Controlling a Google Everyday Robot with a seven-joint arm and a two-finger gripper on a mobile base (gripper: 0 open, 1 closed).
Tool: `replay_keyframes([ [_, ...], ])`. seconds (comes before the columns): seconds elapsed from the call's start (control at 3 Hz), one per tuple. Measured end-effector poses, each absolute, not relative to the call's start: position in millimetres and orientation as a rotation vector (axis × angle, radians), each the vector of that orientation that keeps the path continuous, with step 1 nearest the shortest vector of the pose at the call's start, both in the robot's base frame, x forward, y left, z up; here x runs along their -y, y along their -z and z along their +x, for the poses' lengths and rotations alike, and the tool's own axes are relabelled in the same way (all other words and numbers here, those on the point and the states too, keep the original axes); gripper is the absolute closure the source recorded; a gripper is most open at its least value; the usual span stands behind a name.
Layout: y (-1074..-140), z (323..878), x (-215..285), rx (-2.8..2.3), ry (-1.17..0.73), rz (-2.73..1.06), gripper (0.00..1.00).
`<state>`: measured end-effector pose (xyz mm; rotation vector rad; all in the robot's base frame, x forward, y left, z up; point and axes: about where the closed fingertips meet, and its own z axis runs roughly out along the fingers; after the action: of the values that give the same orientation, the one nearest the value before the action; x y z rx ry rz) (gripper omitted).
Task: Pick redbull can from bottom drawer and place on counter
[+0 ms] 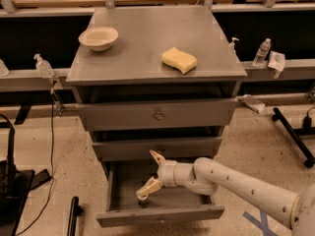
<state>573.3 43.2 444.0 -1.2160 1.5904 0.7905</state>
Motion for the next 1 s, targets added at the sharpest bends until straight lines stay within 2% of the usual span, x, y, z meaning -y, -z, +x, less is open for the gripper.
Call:
replay_keyframes([
  [0.33,-435.0,573.3,-47.0,-1.583,-0.817,-1.232,0.00],
  [1.0,-343.8,588.2,-74.1,-1.548,-0.966,-1.252,0.00],
])
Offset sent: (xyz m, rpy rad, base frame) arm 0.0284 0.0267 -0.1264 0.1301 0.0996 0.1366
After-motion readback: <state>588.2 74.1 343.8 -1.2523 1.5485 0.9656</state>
